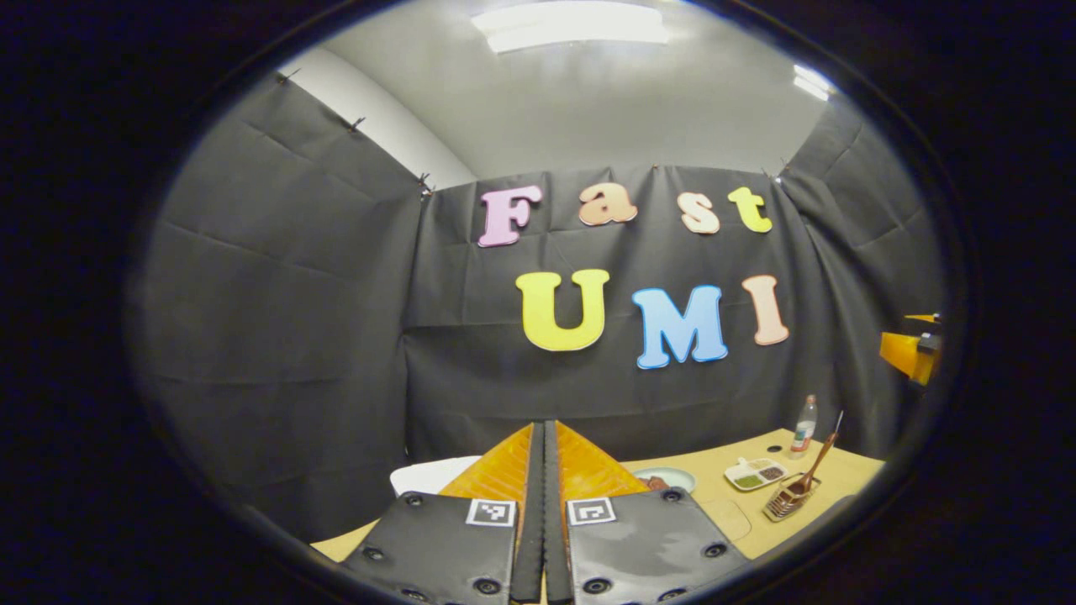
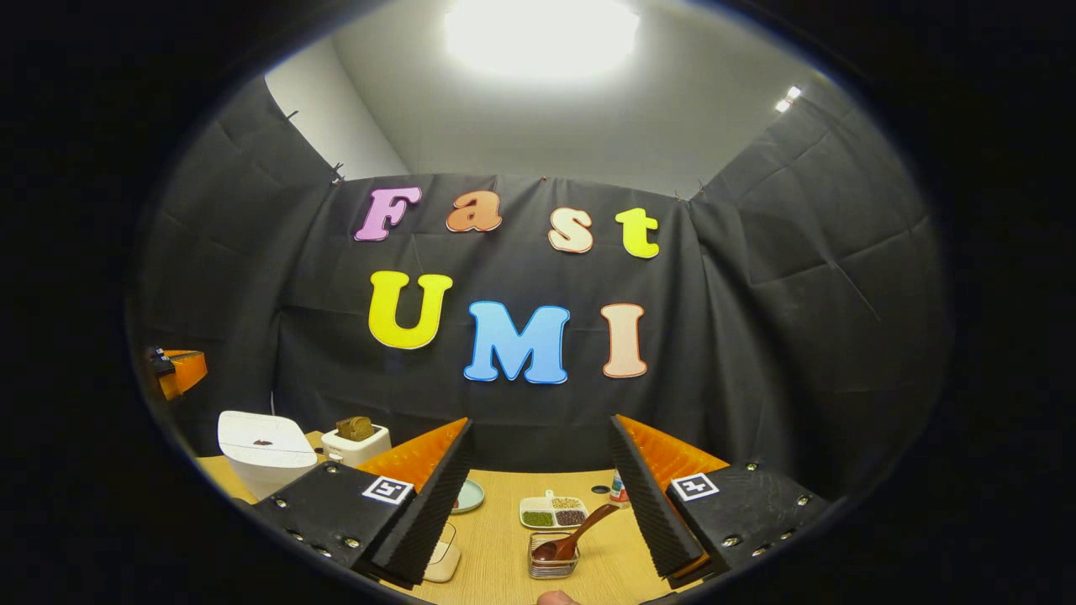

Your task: Close the left gripper, press the button to open the rice cooker; take a wooden spoon from the chopstick holder with the right hand, scoop a spoonful of rice and pour it into the rice cooker, then put the wooden spoon back into the chopstick holder.

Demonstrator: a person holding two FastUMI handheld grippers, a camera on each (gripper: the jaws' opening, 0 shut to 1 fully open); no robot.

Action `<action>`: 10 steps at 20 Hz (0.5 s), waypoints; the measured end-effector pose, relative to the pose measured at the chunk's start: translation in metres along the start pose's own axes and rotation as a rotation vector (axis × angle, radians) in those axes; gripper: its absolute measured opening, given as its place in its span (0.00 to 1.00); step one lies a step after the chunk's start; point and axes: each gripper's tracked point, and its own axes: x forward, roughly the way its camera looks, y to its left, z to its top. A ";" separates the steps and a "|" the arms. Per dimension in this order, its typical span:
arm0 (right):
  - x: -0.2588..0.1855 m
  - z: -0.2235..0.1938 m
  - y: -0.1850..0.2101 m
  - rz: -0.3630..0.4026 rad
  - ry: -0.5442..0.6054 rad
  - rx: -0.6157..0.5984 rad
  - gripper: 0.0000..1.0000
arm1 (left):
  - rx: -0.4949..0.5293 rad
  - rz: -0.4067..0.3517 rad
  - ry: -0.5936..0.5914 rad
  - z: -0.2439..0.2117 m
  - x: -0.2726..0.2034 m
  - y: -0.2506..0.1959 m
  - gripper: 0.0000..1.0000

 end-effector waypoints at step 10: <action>-0.010 -0.004 0.001 -0.065 0.022 -0.025 0.96 | -0.076 -0.022 0.090 -0.034 0.066 0.047 0.09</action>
